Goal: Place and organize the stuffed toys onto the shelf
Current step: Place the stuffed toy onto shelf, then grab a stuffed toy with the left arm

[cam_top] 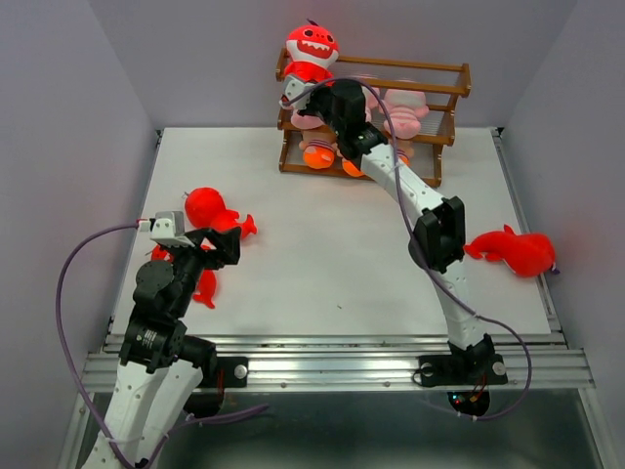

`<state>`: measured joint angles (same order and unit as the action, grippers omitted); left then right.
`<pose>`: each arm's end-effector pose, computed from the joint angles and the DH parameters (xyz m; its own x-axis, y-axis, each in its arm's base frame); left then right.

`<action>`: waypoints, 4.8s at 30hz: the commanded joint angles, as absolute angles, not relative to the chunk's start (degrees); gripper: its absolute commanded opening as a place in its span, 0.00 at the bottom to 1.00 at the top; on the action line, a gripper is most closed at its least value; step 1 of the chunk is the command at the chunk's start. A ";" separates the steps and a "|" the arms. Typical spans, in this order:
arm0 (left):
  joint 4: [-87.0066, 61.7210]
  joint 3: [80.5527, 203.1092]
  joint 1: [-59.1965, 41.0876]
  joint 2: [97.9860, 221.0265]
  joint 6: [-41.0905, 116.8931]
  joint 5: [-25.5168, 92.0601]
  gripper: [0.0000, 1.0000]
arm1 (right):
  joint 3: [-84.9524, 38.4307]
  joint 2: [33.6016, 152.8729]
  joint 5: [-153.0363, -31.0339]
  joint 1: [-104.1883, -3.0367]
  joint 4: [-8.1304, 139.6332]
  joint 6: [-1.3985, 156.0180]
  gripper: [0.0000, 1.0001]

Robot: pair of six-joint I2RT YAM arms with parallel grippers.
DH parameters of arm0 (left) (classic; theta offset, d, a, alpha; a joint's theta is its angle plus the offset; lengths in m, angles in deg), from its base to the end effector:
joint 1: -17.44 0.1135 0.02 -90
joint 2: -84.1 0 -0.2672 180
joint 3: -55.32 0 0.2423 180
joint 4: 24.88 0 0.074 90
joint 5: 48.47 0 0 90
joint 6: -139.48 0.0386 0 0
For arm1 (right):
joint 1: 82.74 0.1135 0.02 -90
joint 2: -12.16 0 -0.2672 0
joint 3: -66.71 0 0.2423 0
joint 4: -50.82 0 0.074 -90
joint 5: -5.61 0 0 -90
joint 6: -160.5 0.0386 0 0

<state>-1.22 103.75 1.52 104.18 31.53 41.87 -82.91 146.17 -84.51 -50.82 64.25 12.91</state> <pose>0.0909 -0.0257 0.3295 -0.0080 -0.3182 -0.9480 0.2798 0.9095 -0.3076 0.4681 0.2917 0.3752 0.4652 -0.7049 -0.5355 -0.2571 0.4713 -0.8437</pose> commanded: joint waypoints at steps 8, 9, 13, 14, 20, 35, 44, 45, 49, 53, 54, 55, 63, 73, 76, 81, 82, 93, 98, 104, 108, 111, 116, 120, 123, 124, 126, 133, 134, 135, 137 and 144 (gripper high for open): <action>-3.60 102.71 1.80 103.61 32.69 42.50 0.99 | -88.69 150.58 -83.25 -52.94 51.54 10.55 0.01; -3.60 102.71 1.71 103.70 32.69 42.59 0.99 | -88.95 150.93 -83.43 -53.47 51.10 10.47 0.01; -3.60 102.71 1.71 103.61 32.69 42.76 0.99 | -89.57 152.08 -83.87 -53.47 50.30 9.68 0.05; -3.60 102.71 1.71 103.61 32.69 42.76 0.99 | -89.66 152.25 -83.95 -53.47 50.30 9.59 0.06; -3.60 102.71 1.80 103.70 32.69 42.85 0.99 | -89.04 152.78 -85.54 -53.47 49.78 8.80 0.23; -3.60 102.62 1.80 103.35 32.61 42.85 0.99 | -85.71 150.50 -85.19 -53.47 50.39 9.06 0.62; -3.60 102.62 1.71 103.26 32.61 42.85 0.99 | -83.95 147.95 -85.01 -53.47 51.53 9.41 0.79; -3.60 102.71 1.80 103.26 32.52 42.85 0.99 | -83.77 147.69 -85.01 -53.47 51.53 9.50 0.80; -3.60 102.62 1.71 103.08 32.52 42.76 0.99 | -82.72 146.46 -84.83 -53.47 51.71 9.24 0.85; -3.60 102.62 1.71 102.82 32.52 42.85 0.99 | -81.14 144.61 -84.66 -53.47 51.53 9.15 0.97; -3.60 102.62 1.71 102.91 32.52 42.85 0.99 | -80.96 144.26 -84.66 -53.47 51.62 9.23 1.00; -3.68 102.62 1.80 102.82 32.52 42.76 0.99 | -80.87 144.00 -84.66 -53.47 51.53 9.41 1.00; -3.77 102.62 1.80 102.65 32.61 42.41 0.99 | -77.01 140.04 -82.83 -52.94 51.53 9.15 1.00; -4.04 102.45 1.80 102.64 32.52 41.89 0.99 | -61.20 122.48 -87.46 -52.94 63.91 14.32 1.00; -4.21 102.45 1.80 103.17 32.61 41.80 0.99 | -54.34 114.48 -90.19 -52.94 72.51 19.42 1.00; -4.47 102.36 1.80 104.23 31.99 40.04 0.99 | -43.53 102.79 -103.96 -52.94 88.41 26.63 1.00; -4.47 102.36 1.71 104.92 31.73 40.04 0.99 | -41.69 100.94 -106.52 -52.94 92.62 27.94 1.00; -10.09 99.55 1.89 116.79 11.53 32.05 0.99 | -12.61 82.92 -124.90 -53.81 89.87 41.21 1.00; -8.27 99.63 2.41 122.94 0.47 35.11 0.99 | -4.60 81.86 -130.51 -58.12 85.73 43.06 1.00; -3.60 102.44 3.29 132.08 -4.22 43.27 0.99 | 2.01 78.43 -130.54 -60.50 82.91 41.05 1.00; -6.14 103.93 4.78 137.00 -4.75 45.22 0.98 | 2.27 77.20 -131.59 -60.50 82.91 40.70 1.00; -1.34 109.02 6.02 143.32 -5.27 50.22 0.96 | 2.54 76.84 -131.59 -60.50 83.00 40.53 1.00; 8.79 121.75 6.98 159.14 -3.26 56.21 0.96 | 2.63 76.58 -130.98 -60.50 83.00 40.35 1.00; 8.80 125.46 8.30 168.01 -1.41 55.07 0.96 | 2.63 76.75 -130.63 -60.50 83.00 40.00 1.00; 8.10 126.79 9.00 170.75 -1.23 53.93 0.93 | 2.80 76.93 -129.75 -60.50 82.91 39.91 1.00; 8.01 126.88 9.27 172.07 -1.23 53.58 0.92 | 2.89 77.02 -129.66 -60.50 82.91 39.82 1.00; 8.01 127.06 9.45 173.13 -1.14 52.96 0.88 | 2.89 77.11 -129.31 -60.50 82.91 39.73 1.00; 5.55 125.04 10.24 174.28 2.19 51.29 0.24 | 2.89 77.55 -128.60 -60.50 82.91 39.47 1.00; 5.20 124.68 10.24 174.01 2.54 50.33 0.18 | 2.89 77.55 -128.34 -60.50 82.91 39.38 1.00; 4.32 124.33 10.24 173.84 3.68 49.89 0.15 | 2.80 77.46 -127.90 -60.50 82.91 39.38 1.00; 2.57 122.93 10.24 172.61 6.66 45.78 0.10 | 2.89 77.55 -127.73 -61.03 82.91 39.38 1.00; -14.10 114.50 9.45 160.93 16.86 23.45 0.00 | 2.89 76.14 -129.47 -62.17 82.91 39.12 1.00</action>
<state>-2.55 117.54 9.92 168.44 9.49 37.08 2.62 77.76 -128.14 -61.22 85.23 40.06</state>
